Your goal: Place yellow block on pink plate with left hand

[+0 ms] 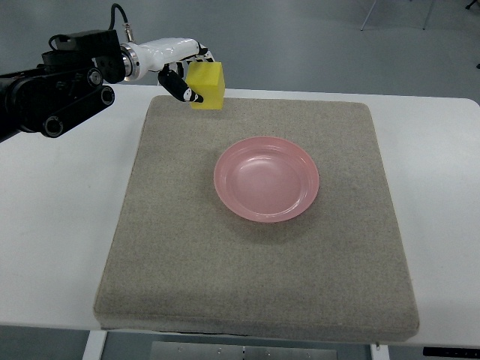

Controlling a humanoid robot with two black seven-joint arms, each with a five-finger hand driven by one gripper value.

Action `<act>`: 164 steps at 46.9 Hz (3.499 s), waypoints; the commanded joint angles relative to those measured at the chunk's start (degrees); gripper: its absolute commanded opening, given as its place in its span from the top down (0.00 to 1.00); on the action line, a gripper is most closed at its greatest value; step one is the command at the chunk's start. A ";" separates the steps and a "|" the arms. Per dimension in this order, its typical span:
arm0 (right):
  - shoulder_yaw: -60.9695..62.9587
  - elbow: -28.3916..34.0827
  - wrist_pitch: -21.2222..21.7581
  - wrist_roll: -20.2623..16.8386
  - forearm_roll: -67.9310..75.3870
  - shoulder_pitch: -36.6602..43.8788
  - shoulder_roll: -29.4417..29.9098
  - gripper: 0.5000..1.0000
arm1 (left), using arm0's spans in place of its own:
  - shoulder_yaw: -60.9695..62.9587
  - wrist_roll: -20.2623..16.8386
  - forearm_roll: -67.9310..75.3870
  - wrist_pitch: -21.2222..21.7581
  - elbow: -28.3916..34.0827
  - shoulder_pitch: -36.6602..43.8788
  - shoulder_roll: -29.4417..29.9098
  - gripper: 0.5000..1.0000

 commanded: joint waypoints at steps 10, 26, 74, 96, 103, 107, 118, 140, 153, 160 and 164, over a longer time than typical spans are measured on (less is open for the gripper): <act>0.00 0.00 0.05 -0.01 0.00 0.01 0.00 0.15 | 0.77 -0.94 2.93 -5.38 -11.94 0.52 0.38 1.00; 0.00 0.00 -0.04 -0.01 0.00 0.01 0.00 0.15 | 0.95 -4.27 14.01 -4.86 -14.41 2.89 -1.29 1.00; 0.00 0.00 0.05 -0.01 0.00 0.01 0.00 0.15 | -3.44 -4.63 3.74 1.82 -13.09 5.70 1.43 0.01; 0.00 0.00 -0.04 -0.01 0.00 0.01 0.00 0.15 | -10.65 -4.63 -21.92 2.53 -1.32 6.14 5.56 0.01; 0.00 0.00 -0.04 -0.01 0.00 0.01 0.00 0.15 | -10.65 -4.54 -28.52 2.44 3.60 6.32 5.65 0.01; 0.00 0.00 -0.04 -0.01 0.00 0.01 0.00 0.15 | -11.09 -4.54 -33.17 2.44 5.45 7.98 5.65 0.01; 0.00 0.00 -0.04 -0.01 0.00 0.01 0.00 0.15 | -11.44 -4.36 -51.19 -3.26 5.89 9.65 7.93 0.01; -0.09 0.09 0.05 -0.01 0.00 0.01 0.00 0.15 | -11.88 -1.65 -80.03 -25.68 9.41 17.12 11.89 0.01; 0.08 0.09 0.05 -0.01 0.00 0.01 0.00 0.15 | -12.76 11.02 -91.19 -29.05 10.20 19.76 11.98 0.01; -0.18 0.09 0.14 -0.01 -0.09 0.01 0.00 0.15 | -16.27 12.07 -93.13 -29.05 10.82 19.85 12.15 0.01; -0.09 0.09 0.14 -0.01 -0.09 0.01 0.00 0.15 | -16.63 12.25 -93.22 -29.05 10.82 19.85 12.15 0.01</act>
